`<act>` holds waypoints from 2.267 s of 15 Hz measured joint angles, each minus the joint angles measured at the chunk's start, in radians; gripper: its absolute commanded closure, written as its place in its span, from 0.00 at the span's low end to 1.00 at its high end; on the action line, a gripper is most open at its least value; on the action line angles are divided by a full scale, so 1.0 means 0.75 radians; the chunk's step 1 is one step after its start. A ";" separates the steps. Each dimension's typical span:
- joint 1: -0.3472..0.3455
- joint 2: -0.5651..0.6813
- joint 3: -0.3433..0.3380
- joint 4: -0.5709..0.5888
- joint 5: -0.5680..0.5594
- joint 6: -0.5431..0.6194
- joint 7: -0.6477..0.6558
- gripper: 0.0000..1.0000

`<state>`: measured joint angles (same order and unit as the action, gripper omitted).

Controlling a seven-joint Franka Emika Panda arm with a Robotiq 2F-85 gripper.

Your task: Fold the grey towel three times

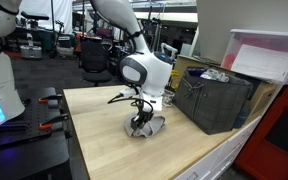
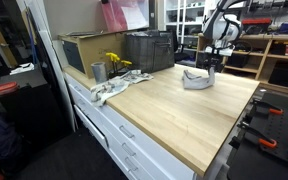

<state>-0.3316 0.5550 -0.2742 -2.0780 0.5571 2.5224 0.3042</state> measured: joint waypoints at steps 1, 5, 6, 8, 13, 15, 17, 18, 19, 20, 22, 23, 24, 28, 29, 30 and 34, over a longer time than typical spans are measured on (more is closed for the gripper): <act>-0.001 0.010 0.003 0.037 -0.014 -0.024 0.010 0.98; -0.009 0.057 0.038 0.172 -0.025 -0.067 0.022 0.98; -0.012 0.064 0.053 0.199 -0.024 -0.069 0.022 0.98; -0.018 0.071 0.087 0.243 -0.018 -0.074 0.022 0.98; -0.022 0.098 0.166 0.342 0.041 -0.081 0.022 0.98; -0.021 0.115 0.189 0.382 0.083 -0.081 0.022 0.98; -0.021 0.137 0.199 0.426 0.127 -0.081 0.032 0.98; -0.021 0.150 0.199 0.449 0.141 -0.081 0.051 0.98; -0.021 0.164 0.196 0.471 0.149 -0.081 0.077 0.98; -0.020 0.179 0.192 0.493 0.151 -0.077 0.107 0.98; -0.016 0.208 0.180 0.529 0.152 -0.064 0.165 0.98; -0.010 0.222 0.171 0.543 0.152 -0.046 0.192 0.98; 0.000 0.235 0.158 0.553 0.150 -0.016 0.221 0.76; 0.067 0.293 0.094 0.577 0.108 0.110 0.358 0.42; 0.084 0.307 0.080 0.580 0.089 0.136 0.390 0.35; 0.099 0.319 0.068 0.580 0.069 0.160 0.416 0.28; 0.150 0.339 0.025 0.562 -0.025 0.283 0.480 0.00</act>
<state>-0.2193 0.8096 -0.2555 -1.6564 0.5383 2.7347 0.6639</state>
